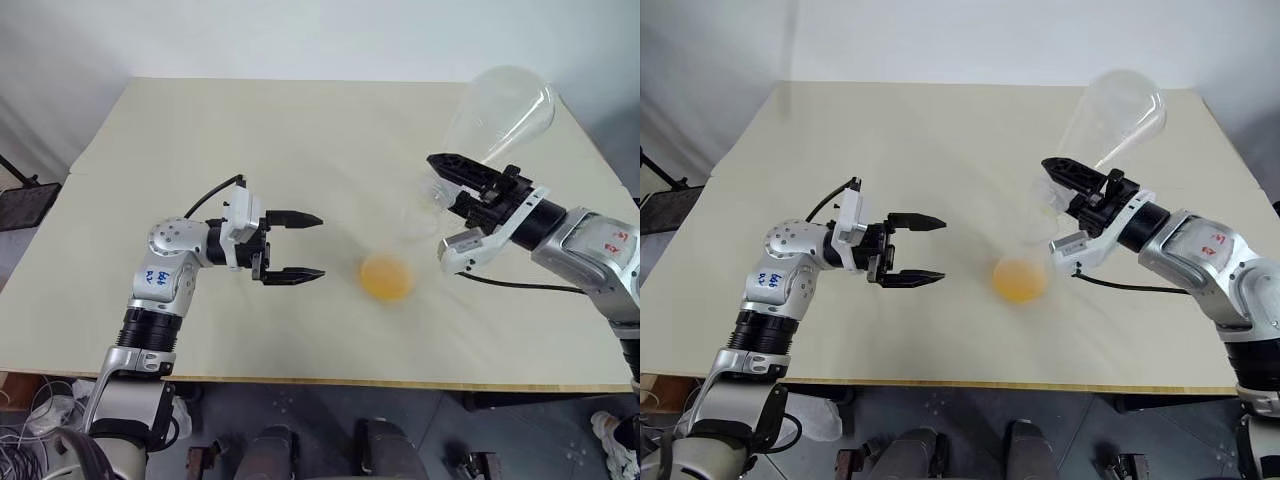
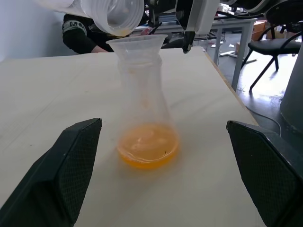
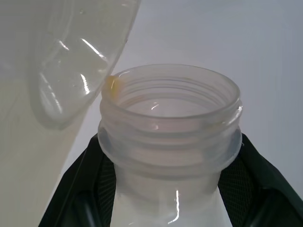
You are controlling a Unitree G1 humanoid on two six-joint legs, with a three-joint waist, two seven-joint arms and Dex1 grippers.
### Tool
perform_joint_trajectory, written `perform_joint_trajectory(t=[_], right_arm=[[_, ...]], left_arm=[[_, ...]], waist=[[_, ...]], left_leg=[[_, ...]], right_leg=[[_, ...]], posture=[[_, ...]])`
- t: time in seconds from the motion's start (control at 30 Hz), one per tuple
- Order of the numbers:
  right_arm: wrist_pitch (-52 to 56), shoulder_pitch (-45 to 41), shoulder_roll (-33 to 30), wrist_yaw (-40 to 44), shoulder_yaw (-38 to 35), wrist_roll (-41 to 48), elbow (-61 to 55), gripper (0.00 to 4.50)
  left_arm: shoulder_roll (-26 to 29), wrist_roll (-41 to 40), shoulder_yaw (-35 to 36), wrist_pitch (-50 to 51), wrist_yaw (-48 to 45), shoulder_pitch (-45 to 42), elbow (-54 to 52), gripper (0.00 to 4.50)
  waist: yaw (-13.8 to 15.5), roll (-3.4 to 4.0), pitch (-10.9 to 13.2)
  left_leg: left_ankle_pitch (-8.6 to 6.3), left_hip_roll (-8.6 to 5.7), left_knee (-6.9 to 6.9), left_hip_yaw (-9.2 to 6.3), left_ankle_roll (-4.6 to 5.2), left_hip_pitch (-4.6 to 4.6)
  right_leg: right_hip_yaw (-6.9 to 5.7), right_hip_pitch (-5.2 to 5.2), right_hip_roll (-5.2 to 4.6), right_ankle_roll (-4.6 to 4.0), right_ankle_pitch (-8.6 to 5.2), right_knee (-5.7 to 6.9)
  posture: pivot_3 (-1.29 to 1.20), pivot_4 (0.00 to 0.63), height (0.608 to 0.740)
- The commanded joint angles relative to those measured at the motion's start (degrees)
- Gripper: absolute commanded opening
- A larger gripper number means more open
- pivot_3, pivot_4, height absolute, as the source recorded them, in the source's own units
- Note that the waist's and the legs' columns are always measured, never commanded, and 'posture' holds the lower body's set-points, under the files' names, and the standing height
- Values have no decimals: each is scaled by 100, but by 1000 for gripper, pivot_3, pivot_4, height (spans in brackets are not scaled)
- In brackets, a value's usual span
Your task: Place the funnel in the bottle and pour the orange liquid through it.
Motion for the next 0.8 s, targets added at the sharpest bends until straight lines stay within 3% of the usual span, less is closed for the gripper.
perform_joint_trajectory(t=[0.03, 0.33, 0.47, 0.8], right_arm=[[487, 189, 164, 317, -377, 875, -225, 2439], [3181, 225, 1337, 1027, -1185, 3154, -788, 2439], [4524, -191, 1891, 728, -1976, 4221, -469, 2439], [5305, -457, 2347, 510, -2861, 5580, 695, 2439]], left_arm=[[-21, -34, 60, -69, 10, -157, 7, 4500], [-56, -24, 95, -168, 70, -214, 52, 4500], [-3, -87, 118, -53, 138, -71, -192, 4500], [159, -142, 180, 199, 327, 178, -601, 4500]], waist=[[5, 0, 0], [5, 0, 0], [9, 0, 0], [-5, 3, -1]], left_leg=[[0, 0, 0, -1, 0, 0], [0, 3, 9, -3, 0, -1], [0, 1, 12, -6, 0, -1], [0, 0, 8, -5, 0, 0]], right_leg=[[0, 0, 0, 0, 0, 0], [-4, 2, 1, 0, 0, 6], [-5, 2, -2, 0, 0, 8], [-1, 0, -5, 0, 0, 15]], posture=[[0, 150, 740], [0, 150, 740], [0, 150, 740], [0, 150, 740]])
